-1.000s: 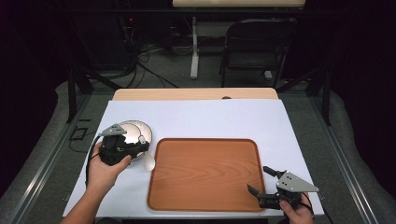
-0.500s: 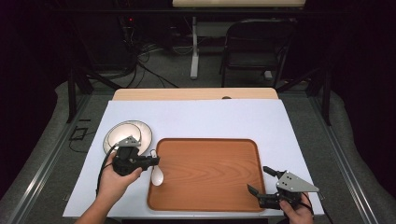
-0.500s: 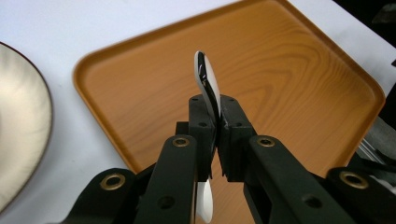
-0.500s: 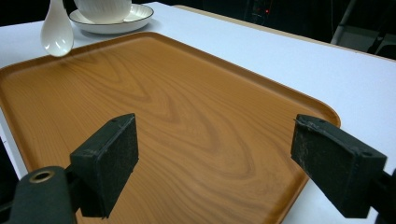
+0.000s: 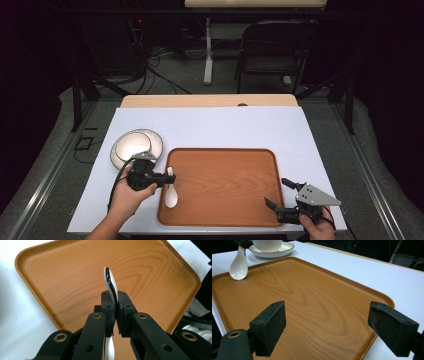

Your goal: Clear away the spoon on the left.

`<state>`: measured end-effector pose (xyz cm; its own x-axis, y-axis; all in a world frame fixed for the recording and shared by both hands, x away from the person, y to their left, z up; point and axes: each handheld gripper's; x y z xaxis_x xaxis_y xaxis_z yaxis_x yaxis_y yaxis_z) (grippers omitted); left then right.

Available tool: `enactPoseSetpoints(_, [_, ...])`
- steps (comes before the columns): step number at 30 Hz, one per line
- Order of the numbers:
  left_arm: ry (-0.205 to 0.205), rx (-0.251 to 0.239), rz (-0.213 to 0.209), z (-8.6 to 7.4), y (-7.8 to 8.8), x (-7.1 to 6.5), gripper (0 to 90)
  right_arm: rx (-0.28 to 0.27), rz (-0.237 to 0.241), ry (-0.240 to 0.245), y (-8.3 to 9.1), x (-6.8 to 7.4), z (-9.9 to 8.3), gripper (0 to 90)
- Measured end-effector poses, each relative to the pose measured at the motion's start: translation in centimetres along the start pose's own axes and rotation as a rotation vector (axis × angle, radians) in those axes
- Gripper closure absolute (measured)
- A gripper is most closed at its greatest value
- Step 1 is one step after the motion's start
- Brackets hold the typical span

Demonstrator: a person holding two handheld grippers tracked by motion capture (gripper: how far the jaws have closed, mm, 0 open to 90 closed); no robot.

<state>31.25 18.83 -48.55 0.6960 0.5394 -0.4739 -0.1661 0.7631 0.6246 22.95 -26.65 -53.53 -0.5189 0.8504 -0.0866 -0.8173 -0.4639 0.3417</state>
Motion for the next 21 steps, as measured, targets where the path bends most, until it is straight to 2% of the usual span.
enactPoseSetpoints(7, [0.051,-0.023,-0.029,0.3,-0.8,1.1,85.2,0.001,0.001,-0.002,0.0,0.0,0.0,14.4])
enactPoseSetpoints(8, [0.074,-0.028,-0.030,0.4,-1.1,1.5,85.2,0.001,0.000,-0.001,0.0,0.0,0.0,14.4])
enactPoseSetpoints(11, [0.096,-0.032,-0.033,0.6,-1.4,1.9,85.1,0.001,0.000,-0.001,0.0,0.0,0.0,14.4])
enactPoseSetpoints(12, [0.121,-0.037,-0.034,0.7,-1.7,2.3,85.1,-0.001,-0.001,0.000,0.0,0.0,0.0,14.4])
enactPoseSetpoints(14, [0.146,-0.046,-0.053,0.7,-2.0,2.8,85.1,0.000,-0.001,-0.001,0.0,0.0,0.0,14.4])
enactPoseSetpoints(15, [0.146,-0.046,-0.053,0.7,-2.0,2.8,85.1,-0.001,-0.001,0.000,0.0,0.0,0.0,14.4])
enactPoseSetpoints(16, [0.174,-0.052,-0.057,0.8,-2.3,3.2,85.2,0.000,-0.001,0.000,0.0,0.0,0.0,14.4])
enactPoseSetpoints(17, [0.174,-0.052,-0.057,0.8,-2.3,3.2,85.2,0.000,-0.001,0.000,0.0,0.0,0.0,14.4])
enactPoseSetpoints(18, [0.200,-0.056,-0.065,0.8,-2.6,3.6,85.2,-0.001,-0.001,0.001,0.0,0.0,0.0,14.4])
enactPoseSetpoints(21, [0.223,-0.062,-0.071,0.9,-2.8,3.9,85.2,-0.001,0.000,0.001,0.0,0.0,0.0,14.4])
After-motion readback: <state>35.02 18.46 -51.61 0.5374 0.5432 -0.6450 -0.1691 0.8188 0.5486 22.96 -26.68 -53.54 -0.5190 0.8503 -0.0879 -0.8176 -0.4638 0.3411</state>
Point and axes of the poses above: each handheld gripper's, and its own axes: y roughly backward along the jaws, z roughly out of its top, x roughly to its left, and after that the axes turned 11 degrees about -z, right-handed
